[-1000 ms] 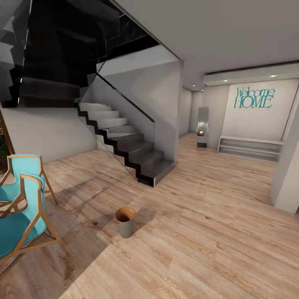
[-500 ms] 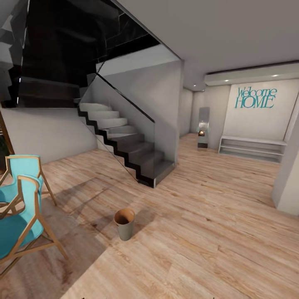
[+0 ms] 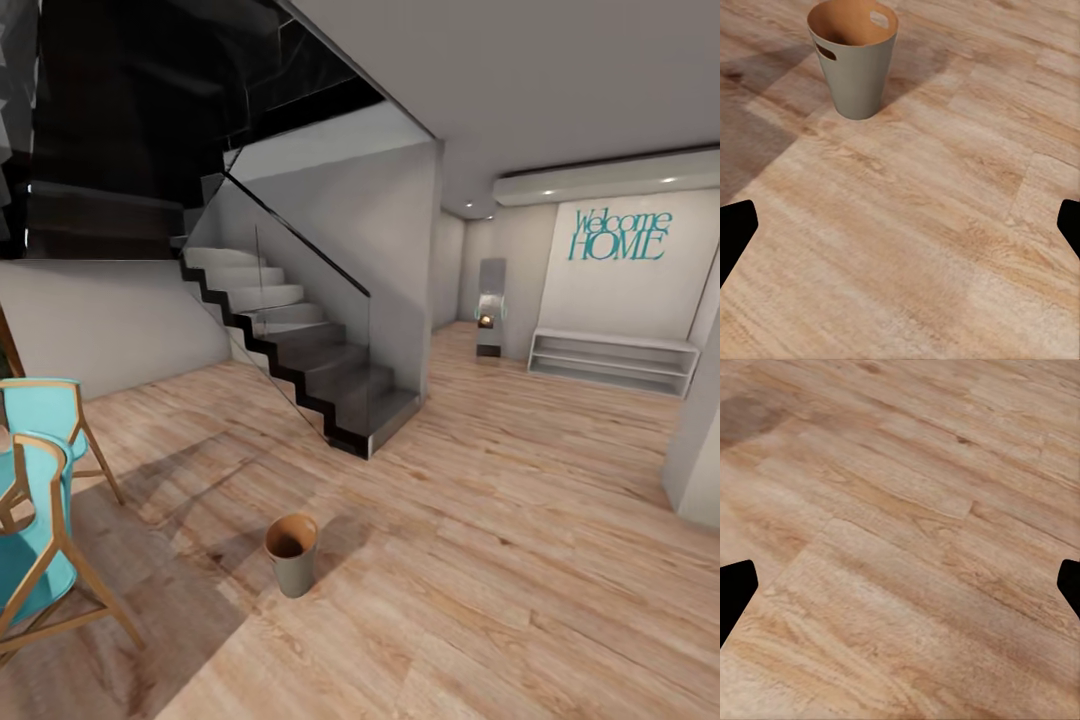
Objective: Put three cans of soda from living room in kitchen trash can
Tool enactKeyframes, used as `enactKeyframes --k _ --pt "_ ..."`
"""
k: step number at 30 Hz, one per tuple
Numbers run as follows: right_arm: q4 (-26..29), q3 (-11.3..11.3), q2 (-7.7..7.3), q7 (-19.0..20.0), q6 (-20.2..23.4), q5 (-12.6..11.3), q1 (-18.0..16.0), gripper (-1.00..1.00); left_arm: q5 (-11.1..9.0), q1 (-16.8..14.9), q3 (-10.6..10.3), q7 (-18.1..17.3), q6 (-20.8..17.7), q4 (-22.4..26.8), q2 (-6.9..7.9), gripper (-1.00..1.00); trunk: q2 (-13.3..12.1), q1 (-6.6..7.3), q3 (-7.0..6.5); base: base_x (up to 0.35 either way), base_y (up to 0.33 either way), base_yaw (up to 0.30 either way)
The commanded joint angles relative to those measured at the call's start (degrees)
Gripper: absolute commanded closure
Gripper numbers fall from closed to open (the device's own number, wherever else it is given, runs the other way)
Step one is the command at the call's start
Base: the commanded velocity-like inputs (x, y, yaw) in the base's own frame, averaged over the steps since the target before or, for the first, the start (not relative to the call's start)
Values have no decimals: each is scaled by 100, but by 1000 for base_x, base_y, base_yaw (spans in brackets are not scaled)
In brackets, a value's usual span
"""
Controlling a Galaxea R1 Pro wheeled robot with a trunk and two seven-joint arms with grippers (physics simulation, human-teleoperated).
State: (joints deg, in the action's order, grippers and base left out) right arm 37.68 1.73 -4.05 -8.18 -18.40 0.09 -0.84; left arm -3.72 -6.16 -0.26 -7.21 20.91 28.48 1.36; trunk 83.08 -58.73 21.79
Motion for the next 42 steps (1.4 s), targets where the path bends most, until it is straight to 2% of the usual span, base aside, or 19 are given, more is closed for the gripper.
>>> enactKeyframes --k 1,5,10,20,42 --pt "-1 0 2 2 81 0 -10 -100 -3 -4 0 -2 -3 -39 1 -100 0 0 0 267 -1 0" --pt "-5 2 16 5 506 -5 -105 -100 -20 -13 0 4 -6 -185 9 -100 0 0 0 293 0 0" --pt "-8 7 39 -23 665 -13 -149 -100 -34 -16 0 13 4 -235 12 -100 0 0 0 291 -41 7" --pt "-15 3 270 -107 696 -32 -170 -100 -35 -17 0 17 17 -260 11 -100 0 0 0 214 -123 172" --pt "-32 2 300 -114 663 -44 -171 -100 -28 -17 0 18 18 -257 7 -100 0 0 -46 181 -137 255"
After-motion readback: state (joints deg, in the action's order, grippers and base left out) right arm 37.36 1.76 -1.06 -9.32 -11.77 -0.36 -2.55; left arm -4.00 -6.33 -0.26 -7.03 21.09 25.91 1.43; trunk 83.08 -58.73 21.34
